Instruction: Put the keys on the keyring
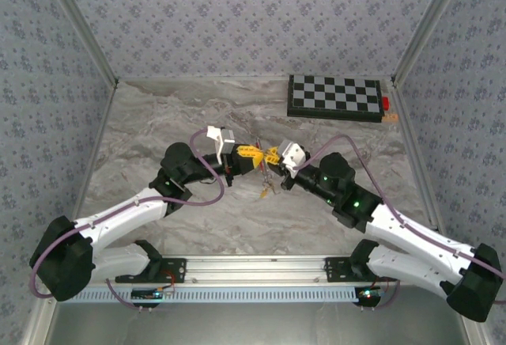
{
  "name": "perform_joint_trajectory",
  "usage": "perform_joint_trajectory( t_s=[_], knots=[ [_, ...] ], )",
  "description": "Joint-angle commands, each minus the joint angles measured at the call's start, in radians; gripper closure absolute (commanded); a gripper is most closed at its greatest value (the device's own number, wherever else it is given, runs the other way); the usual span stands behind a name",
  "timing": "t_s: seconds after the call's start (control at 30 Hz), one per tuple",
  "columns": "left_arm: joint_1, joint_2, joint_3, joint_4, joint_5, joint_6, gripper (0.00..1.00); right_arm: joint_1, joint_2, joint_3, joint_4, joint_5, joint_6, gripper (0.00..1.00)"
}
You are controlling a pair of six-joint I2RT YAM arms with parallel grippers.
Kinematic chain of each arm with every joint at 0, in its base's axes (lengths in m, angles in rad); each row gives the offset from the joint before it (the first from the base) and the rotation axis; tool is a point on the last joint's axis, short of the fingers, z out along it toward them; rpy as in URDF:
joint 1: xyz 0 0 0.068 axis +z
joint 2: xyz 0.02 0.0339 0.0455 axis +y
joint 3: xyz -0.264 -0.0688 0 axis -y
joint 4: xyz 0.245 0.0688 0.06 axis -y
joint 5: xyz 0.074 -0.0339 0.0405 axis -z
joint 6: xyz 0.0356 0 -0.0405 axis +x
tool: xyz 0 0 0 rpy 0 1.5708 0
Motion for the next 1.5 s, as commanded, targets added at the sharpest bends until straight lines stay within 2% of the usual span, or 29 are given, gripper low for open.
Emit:
perform_joint_trajectory(
  t_s=[0.0, 0.43, 0.7, 1.1, 1.47],
  knots=[
    [-0.007, -0.015, 0.029, 0.022, 0.013, 0.015, 1.0, 0.0, 0.01, 0.041, -0.036, -0.035, -0.013, 1.0],
    [-0.008, -0.011, 0.029, -0.026, -0.013, 0.051, 1.0, -0.008, -0.06, 0.042, -0.103, 0.001, -0.056, 1.0],
    [-0.018, 0.017, 0.064, -0.106, 0.02, 0.084, 1.0, -0.018, -0.045, 0.101, -0.161, -0.016, -0.093, 1.0],
    [-0.019, -0.023, 0.063, -0.161, 0.0, 0.128, 1.0, -0.037, -0.038, 0.165, -0.301, -0.031, -0.14, 1.0],
    [-0.018, -0.046, 0.062, -0.203, -0.003, 0.158, 1.0, -0.015, -0.007, 0.244, -0.438, 0.071, -0.226, 1.0]
  ],
)
